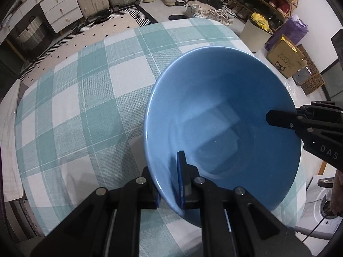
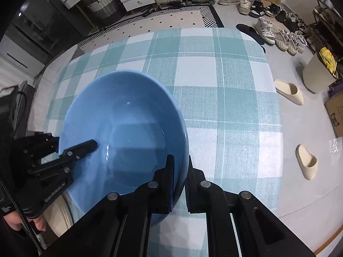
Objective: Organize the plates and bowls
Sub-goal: 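Lift and tilt the last blue bowl with both tools, then carry the blue bowl with both tools over the nested blue bowls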
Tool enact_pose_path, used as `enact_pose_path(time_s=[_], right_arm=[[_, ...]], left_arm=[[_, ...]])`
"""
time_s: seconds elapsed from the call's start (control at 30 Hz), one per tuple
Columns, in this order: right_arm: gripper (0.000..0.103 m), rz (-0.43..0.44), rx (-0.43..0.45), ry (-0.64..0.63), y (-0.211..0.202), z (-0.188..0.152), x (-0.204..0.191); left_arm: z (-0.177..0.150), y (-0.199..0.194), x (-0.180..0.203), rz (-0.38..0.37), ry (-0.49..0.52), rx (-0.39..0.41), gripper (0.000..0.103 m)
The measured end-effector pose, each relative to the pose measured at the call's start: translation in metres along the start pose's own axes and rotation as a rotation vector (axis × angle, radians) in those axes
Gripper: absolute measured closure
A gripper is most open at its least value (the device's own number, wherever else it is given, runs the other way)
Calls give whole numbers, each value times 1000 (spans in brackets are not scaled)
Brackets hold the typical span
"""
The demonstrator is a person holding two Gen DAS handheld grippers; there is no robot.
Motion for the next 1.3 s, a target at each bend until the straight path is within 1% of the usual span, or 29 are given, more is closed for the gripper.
enact_pose_path(time_s=[0.1,0.33,0.53,0.83,0.93,1.07,1.23,1.3], right_arm=[[95,3,6,-11,-14,-6,-5],[95,8,44,-11,-55,-23,-15],[95,-16,67,-28,-88,-50,-26],[95,-39,102,-51,-128,-99,-48],[95,-43,107,-60,-136,-115,-55],[95,-41,106,-60,-140,-135,-61],[95,-28,72,-48,-130,-164,-65],[95,-32,63,-49,-125,-175,-67]], left_arm=[[-5,-12,4,-7,5,-1,93],[-19,-48,19,2,27,35,93],[-44,-74,31,1,39,51,92],[-85,-97,45,8,46,81,92],[-101,-104,50,20,60,90,91],[-126,-107,57,17,75,97,90],[-153,-100,63,9,79,89,89],[-163,-93,65,10,86,71,88]])
Point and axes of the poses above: each gripper's, at about its wrist camera, not at the fingertips, and y roughly the way its jaws point, x to its right, z to its top, the point moved 8 cm from there along y, roughly the way its jaws point, and after that the axes turned 2 degrees about x, right-handed, at the moved point
